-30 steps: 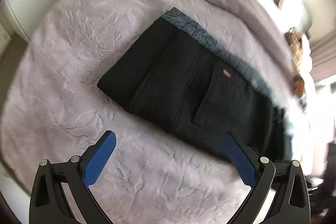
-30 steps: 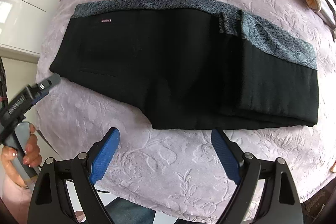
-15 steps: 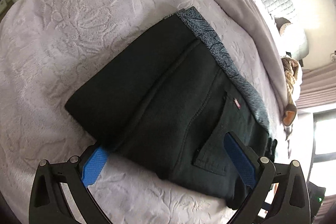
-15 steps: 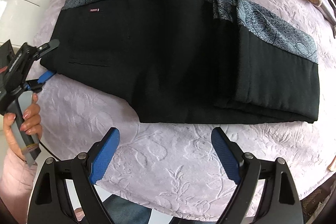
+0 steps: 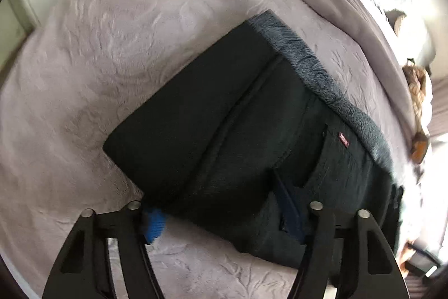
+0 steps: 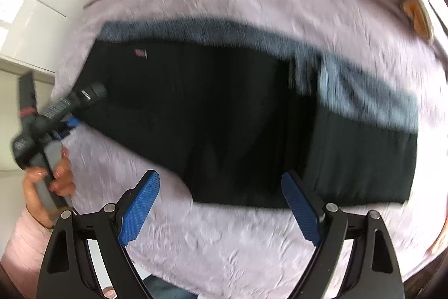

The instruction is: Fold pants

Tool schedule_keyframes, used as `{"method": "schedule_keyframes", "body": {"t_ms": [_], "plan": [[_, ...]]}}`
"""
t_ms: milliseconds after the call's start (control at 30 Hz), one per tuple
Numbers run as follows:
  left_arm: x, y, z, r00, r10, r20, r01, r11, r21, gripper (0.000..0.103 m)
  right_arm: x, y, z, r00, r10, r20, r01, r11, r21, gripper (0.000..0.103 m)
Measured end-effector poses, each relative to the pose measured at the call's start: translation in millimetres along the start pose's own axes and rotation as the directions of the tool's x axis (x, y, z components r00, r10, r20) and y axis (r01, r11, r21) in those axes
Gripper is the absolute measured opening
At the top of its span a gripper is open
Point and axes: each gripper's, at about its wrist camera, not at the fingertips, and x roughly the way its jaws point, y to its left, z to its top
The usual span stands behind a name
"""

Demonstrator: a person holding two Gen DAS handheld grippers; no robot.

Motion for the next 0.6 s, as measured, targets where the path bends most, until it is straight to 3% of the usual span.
{"method": "schedule_keyframes", "body": {"t_ms": [100,167,267,333,433,533,600], "plan": [[-18.0,-35.4,-11.0,0.984,0.131,0.120,-0.152,0.971,0.186,0.054,-9.1,13.3,27.7,0.999,0.005,0.042,-0.002,0.998,-0.067,0.091],[-24.1,-57.9,-22.8,0.956,0.204,0.209,-0.260,0.921,0.290,0.052,-13.8,25.0,48.5,0.998,0.027,0.055,-0.021,0.994,-0.108,0.091],[-25.4,-82.3,-41.9,0.905,0.272,0.326,-0.394,0.823,0.409,0.051,-14.7,54.6,74.1,0.994,0.099,0.034,-0.092,0.981,-0.169,0.091],[-24.1,-86.4,-48.2,0.888,0.287,0.359,-0.432,0.785,0.444,0.051,-12.8,78.4,90.6,0.983,0.183,-0.011,-0.181,0.965,-0.191,0.091],[-24.4,-90.2,-49.2,0.877,0.296,0.378,-0.457,0.758,0.466,0.051,-9.3,119.8,117.3,0.957,0.283,-0.071,-0.292,0.930,-0.225,0.091],[-21.6,-91.6,-50.3,0.866,0.308,0.395,-0.479,0.738,0.476,0.051,8.8,174.8,135.4,0.948,0.265,-0.177,-0.311,0.893,-0.326,0.091],[-19.5,-91.2,-54.3,0.862,0.311,0.402,-0.486,0.732,0.477,0.051,31.1,207.4,142.8,0.950,0.182,-0.253,-0.273,0.877,-0.396,0.091]]}}
